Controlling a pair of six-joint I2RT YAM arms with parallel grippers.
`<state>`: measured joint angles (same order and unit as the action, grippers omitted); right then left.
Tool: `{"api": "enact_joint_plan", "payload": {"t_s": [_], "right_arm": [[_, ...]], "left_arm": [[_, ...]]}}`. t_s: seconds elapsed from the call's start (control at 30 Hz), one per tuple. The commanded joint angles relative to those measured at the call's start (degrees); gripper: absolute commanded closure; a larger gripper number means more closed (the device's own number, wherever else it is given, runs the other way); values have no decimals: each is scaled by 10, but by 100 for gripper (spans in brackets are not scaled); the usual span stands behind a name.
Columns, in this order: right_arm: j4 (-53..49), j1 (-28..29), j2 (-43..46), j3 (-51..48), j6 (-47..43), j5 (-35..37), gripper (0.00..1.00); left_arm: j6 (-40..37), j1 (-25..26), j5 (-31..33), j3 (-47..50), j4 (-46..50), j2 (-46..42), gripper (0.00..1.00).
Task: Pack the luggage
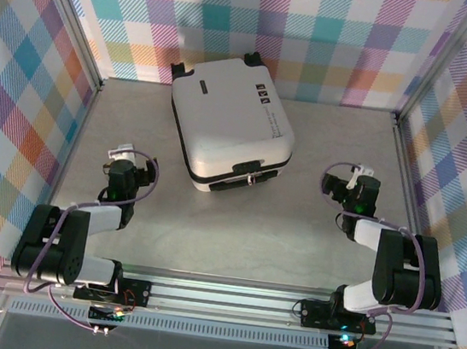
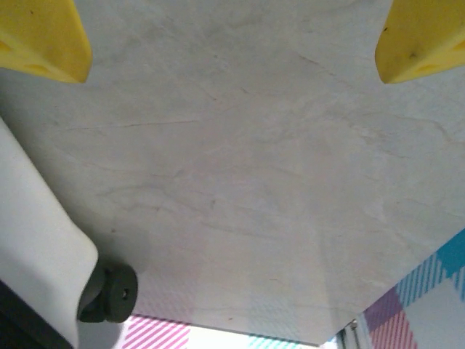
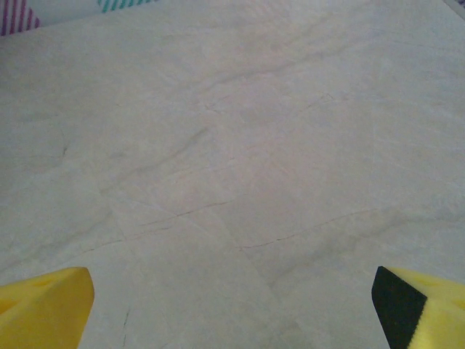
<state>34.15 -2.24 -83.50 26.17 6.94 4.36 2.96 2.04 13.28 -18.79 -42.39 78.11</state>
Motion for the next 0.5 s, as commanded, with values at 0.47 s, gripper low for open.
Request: {"api": "enact_joint_plan", "payload": {"t_s": [0.47], "right_arm": [[127,0,-45,-24,-64,-138,1]], "left_arm": [[-41,2,-113,-50,-65,125,0]]}}
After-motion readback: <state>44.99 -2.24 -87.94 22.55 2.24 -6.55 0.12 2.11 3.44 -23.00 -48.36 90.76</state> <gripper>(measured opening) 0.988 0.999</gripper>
